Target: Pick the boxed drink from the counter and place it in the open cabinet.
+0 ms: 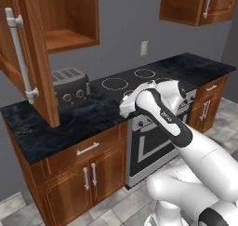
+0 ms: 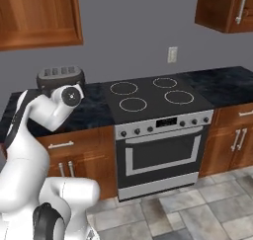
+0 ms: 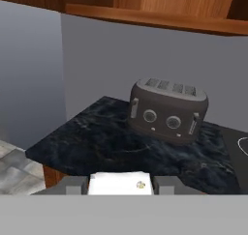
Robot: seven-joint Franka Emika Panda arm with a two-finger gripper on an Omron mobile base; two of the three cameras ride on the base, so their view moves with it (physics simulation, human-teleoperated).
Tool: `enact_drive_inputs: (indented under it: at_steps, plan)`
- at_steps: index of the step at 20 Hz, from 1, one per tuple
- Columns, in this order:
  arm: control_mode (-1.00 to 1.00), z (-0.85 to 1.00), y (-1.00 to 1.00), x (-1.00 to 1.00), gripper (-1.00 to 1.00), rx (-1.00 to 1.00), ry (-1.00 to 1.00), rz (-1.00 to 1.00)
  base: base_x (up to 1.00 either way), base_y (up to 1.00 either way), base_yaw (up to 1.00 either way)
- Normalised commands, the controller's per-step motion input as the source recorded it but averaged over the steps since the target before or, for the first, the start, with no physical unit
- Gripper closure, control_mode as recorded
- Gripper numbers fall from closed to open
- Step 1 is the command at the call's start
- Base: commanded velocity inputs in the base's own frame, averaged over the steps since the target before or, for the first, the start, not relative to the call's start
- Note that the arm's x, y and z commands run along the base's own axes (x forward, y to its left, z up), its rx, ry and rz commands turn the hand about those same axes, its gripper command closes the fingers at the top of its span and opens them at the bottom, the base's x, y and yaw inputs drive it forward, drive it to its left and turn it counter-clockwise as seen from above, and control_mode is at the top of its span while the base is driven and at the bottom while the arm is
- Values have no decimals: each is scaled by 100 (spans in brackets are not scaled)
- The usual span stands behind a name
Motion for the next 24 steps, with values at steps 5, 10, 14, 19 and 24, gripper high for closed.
enact_drive_inputs:
  at_steps: [5, 10, 14, 19, 24]
  plan:
    - [100, 0, 0, 0, 100, 0, 0, 0, 11, -6, 22]
    - [100, 0, 0, 0, 100, 0, 0, 0, 21, 0, 14]
    - [100, 0, 0, 0, 100, 0, 0, 0, 48, 0, 3]
    - [100, 0, 0, 0, 100, 0, 0, 0, 65, 6, 0]
    - [100, 0, 0, 0, 100, 0, 0, 0, 67, 19, 0]
